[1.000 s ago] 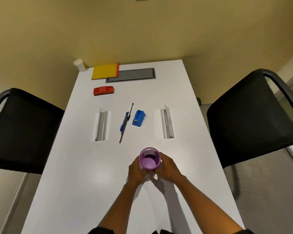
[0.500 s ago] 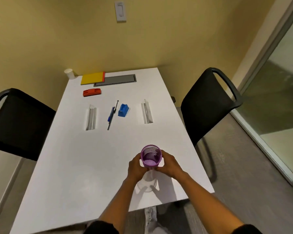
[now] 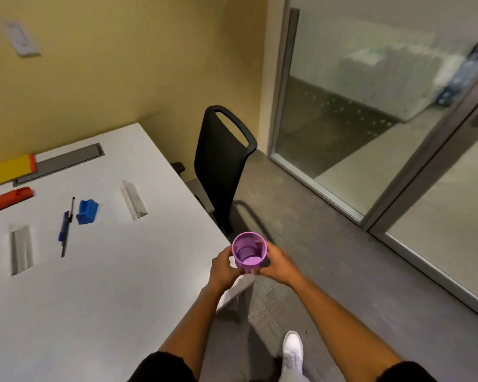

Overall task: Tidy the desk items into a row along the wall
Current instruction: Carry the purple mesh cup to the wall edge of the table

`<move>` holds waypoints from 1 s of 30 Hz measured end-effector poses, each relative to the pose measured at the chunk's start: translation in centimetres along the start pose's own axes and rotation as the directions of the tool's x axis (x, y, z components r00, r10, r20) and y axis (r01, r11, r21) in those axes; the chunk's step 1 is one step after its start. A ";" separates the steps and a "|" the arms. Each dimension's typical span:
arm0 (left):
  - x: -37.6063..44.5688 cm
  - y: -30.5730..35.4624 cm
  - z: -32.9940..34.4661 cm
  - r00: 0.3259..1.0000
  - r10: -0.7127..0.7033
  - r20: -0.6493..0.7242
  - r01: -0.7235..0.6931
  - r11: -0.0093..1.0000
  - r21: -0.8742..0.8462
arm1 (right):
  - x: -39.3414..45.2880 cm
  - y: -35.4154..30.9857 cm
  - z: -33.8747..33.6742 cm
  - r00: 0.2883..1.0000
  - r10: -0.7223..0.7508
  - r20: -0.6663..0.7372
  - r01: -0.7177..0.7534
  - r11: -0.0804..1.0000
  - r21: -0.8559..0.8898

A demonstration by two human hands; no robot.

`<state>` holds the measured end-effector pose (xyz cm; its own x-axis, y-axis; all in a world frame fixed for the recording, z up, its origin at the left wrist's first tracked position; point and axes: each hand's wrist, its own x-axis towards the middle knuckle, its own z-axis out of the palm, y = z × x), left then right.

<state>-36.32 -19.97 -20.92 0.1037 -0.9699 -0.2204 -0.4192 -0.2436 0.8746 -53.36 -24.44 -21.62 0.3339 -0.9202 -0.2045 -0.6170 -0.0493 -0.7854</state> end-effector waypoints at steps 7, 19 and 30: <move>7.6 5.5 10.8 0.985 0.023 0.169 -0.042 0.993 0.108 | 1.7 10.0 -9.9 0.985 0.147 -0.093 -0.146 0.989 0.014; 24.3 17.4 25.6 0.969 0.067 0.236 -0.097 0.988 0.117 | 12.2 20.2 -29.2 0.977 0.157 -0.142 -0.160 0.987 -0.012; 43.4 21.5 29.6 0.970 0.073 0.233 -0.097 0.991 0.091 | 28.5 23.3 -38.3 0.976 0.148 -0.159 -0.159 0.986 -0.057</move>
<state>-67.50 -67.21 -24.46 -0.1403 -0.9579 -0.2505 -0.5080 -0.1475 0.8486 -85.48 -66.67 -23.38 0.1210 -0.9673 -0.2230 -0.7020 0.0754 -0.7081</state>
